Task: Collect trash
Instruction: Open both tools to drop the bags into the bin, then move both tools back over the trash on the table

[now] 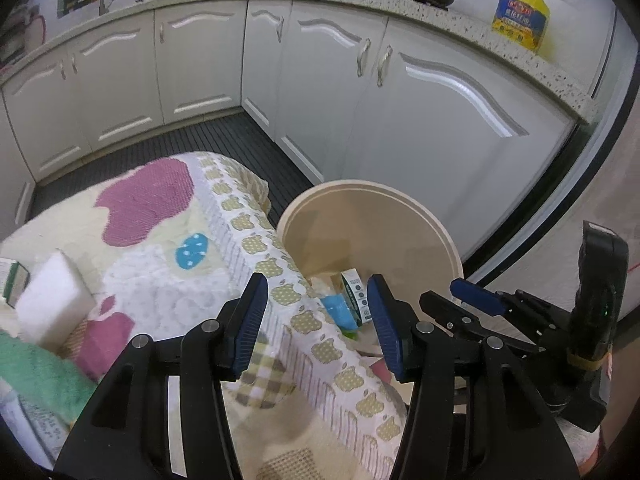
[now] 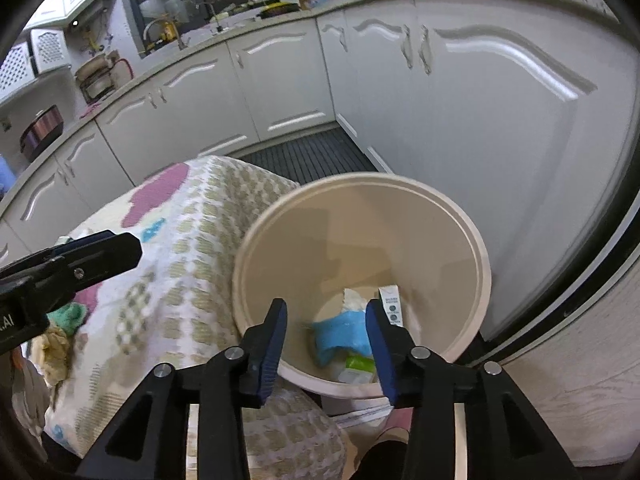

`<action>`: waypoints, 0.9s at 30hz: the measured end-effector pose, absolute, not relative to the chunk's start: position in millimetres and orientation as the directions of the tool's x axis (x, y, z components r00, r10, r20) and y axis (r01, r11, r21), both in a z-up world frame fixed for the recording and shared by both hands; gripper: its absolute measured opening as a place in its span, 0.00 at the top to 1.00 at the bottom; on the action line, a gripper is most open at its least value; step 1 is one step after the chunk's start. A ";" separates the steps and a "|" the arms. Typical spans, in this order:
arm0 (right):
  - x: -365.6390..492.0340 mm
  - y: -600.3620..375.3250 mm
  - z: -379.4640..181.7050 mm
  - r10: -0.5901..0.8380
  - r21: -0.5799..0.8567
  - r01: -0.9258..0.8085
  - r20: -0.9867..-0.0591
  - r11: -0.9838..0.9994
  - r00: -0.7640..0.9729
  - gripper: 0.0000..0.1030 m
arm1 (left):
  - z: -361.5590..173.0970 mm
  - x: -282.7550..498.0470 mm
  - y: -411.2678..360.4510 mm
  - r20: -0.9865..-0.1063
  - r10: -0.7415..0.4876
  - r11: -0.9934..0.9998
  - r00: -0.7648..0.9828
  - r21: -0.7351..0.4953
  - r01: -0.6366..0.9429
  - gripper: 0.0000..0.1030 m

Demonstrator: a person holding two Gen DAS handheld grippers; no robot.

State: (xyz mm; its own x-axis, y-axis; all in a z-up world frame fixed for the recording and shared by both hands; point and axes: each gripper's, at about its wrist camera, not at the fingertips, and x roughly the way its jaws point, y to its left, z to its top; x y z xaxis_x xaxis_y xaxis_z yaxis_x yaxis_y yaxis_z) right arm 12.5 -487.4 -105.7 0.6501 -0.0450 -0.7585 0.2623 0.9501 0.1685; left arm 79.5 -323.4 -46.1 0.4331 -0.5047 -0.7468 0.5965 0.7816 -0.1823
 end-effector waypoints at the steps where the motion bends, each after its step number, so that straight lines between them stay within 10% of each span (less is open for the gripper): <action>1: 12.6 -484.3 -102.1 -0.043 0.168 0.257 -0.754 0.952 0.655 0.60 | -43.3 77.9 -320.4 -0.743 -0.505 0.782 0.439 -0.179 0.596 0.51; 27: 18.9 -362.1 -37.0 0.112 0.154 -0.009 -0.674 0.988 0.731 0.49 | 8.7 63.0 -162.9 -0.676 -0.486 0.853 0.553 -0.232 0.466 0.50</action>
